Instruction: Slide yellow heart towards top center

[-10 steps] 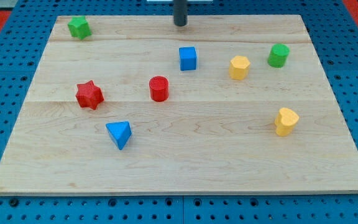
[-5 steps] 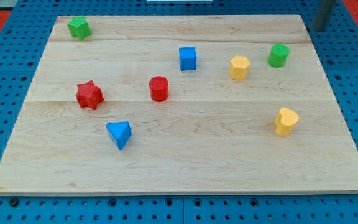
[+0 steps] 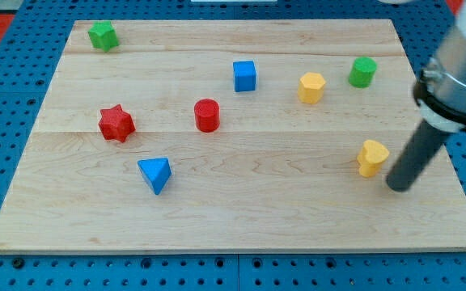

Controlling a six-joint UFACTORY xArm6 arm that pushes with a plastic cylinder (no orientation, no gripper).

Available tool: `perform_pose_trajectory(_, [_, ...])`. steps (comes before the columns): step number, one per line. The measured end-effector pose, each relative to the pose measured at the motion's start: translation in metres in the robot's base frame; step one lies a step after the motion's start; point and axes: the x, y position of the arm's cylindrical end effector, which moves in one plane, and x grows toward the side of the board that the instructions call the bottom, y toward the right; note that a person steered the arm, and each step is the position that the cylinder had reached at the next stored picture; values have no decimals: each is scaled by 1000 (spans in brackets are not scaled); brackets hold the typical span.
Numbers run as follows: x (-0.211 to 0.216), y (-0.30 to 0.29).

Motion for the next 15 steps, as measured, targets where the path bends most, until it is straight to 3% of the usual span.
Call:
perform_pose_trajectory(2, [-39, -14])
perform_pose_trajectory(4, [-78, -79])
perform_pose_trajectory(6, [-122, -106])
perform_pose_trajectory(11, [-137, -241])
perform_pose_trajectory(13, [-179, -315])
perform_pose_trajectory(15, [-231, -301])
